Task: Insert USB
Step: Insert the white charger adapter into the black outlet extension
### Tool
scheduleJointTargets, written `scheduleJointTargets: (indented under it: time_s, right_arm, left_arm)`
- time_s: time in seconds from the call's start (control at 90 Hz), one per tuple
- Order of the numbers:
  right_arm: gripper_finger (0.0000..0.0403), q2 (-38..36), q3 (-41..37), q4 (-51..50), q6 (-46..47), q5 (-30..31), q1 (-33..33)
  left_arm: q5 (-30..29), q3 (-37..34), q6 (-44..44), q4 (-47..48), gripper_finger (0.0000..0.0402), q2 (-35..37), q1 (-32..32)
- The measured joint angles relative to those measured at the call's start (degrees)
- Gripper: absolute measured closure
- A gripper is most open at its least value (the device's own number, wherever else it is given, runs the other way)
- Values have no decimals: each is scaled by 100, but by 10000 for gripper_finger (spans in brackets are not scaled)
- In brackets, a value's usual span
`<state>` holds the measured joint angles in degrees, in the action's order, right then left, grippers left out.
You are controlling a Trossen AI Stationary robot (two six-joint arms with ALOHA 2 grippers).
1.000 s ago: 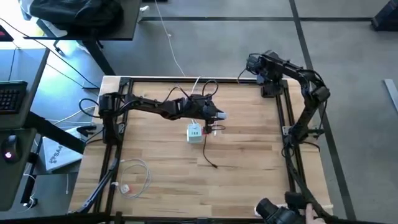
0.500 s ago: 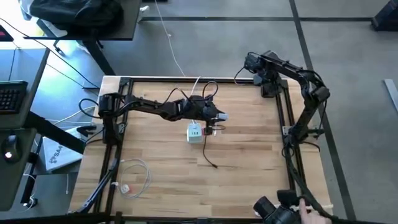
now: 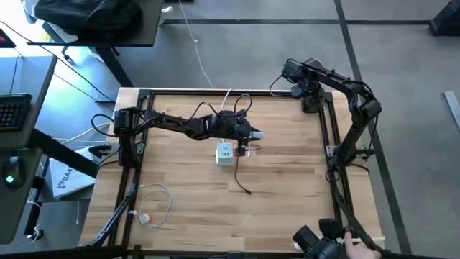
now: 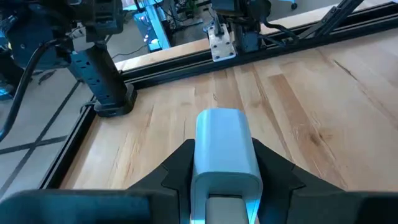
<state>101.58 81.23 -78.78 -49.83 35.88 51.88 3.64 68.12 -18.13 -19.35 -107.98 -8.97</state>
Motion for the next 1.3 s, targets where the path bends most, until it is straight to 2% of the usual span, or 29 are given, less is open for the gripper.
scheduleJointTargets:
  time_s: [0.1,0.211,0.333,0.433,0.556,0.722,0.911,1.044,1.3]
  right_arm:
    - [159,69,12,-52,320,-61,2]
    - [138,158,-76,-52,593,184,36]
    - [113,260,-309,184,650,173,87]
    - [108,227,-456,297,562,177,60]
    - [123,232,-525,343,459,228,22]
    - [176,230,-511,182,486,361,8]
    - [176,220,-494,-376,729,607,-429]
    - [176,197,-237,-827,1153,260,-1080]
    - [176,197,37,-1016,1863,-1001,-2341]
  left_arm:
    - [0,0,3,0,304,0,0]
    - [8,0,3,4,304,0,0]
    - [9,0,2,6,304,0,3]
    - [12,0,3,7,304,0,4]
    - [-13,0,0,4,304,0,4]
    - [-28,2,0,-12,304,0,2]
    - [-161,2,-123,159,304,0,-18]
    - [-355,2,-305,297,304,0,-50]
    - [-596,2,-312,736,304,327,-91]
